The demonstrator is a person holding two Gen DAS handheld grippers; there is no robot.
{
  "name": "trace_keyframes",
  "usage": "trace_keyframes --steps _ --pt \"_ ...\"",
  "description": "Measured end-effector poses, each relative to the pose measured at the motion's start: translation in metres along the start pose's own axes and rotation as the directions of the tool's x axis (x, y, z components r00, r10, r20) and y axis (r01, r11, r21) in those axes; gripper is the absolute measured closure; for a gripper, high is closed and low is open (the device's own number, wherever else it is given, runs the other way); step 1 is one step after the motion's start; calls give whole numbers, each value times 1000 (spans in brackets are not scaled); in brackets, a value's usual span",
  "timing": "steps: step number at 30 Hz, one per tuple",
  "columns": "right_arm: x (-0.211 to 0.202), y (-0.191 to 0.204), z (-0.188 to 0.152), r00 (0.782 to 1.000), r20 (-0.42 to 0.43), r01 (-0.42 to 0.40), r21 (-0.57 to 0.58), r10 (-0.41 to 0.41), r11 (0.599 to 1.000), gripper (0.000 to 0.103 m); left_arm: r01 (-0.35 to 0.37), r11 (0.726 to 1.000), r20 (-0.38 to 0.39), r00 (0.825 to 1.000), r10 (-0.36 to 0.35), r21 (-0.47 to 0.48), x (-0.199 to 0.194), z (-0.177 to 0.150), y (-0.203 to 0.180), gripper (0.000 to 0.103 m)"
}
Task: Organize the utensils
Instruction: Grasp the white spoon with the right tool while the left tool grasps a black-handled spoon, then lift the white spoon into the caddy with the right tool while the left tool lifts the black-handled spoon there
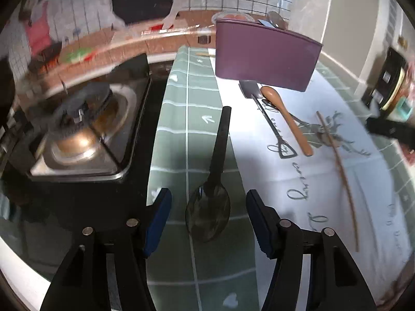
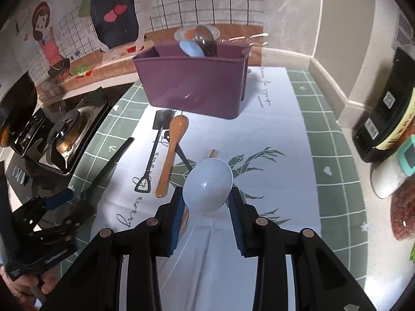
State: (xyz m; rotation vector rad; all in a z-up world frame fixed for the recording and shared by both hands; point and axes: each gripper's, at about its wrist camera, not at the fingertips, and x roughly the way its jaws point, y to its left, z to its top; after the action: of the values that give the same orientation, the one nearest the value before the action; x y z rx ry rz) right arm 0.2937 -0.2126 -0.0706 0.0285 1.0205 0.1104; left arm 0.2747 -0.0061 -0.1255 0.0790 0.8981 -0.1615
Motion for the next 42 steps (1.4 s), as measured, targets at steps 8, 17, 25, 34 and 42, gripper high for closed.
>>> trace_keyframes --steps 8,17,25,34,42 --pt "-25 -4 2 996 71 51 -10 -51 999 71 60 998 125 991 -55 -33 -37 16 18 101" --pt "-47 4 15 989 147 16 -34 -11 999 71 135 991 181 975 -128 -27 -68 52 41 100" --pt "-28 0 4 997 77 25 -43 -21 999 71 261 965 -103 961 -258 12 -16 49 28 98" --pt "-27 5 -1 997 82 17 -74 -11 997 71 140 977 -344 936 -77 161 40 79 -7 91" --pt "-31 -4 -2 994 108 10 -52 -4 999 71 144 983 -345 933 -97 114 54 81 -15 84"
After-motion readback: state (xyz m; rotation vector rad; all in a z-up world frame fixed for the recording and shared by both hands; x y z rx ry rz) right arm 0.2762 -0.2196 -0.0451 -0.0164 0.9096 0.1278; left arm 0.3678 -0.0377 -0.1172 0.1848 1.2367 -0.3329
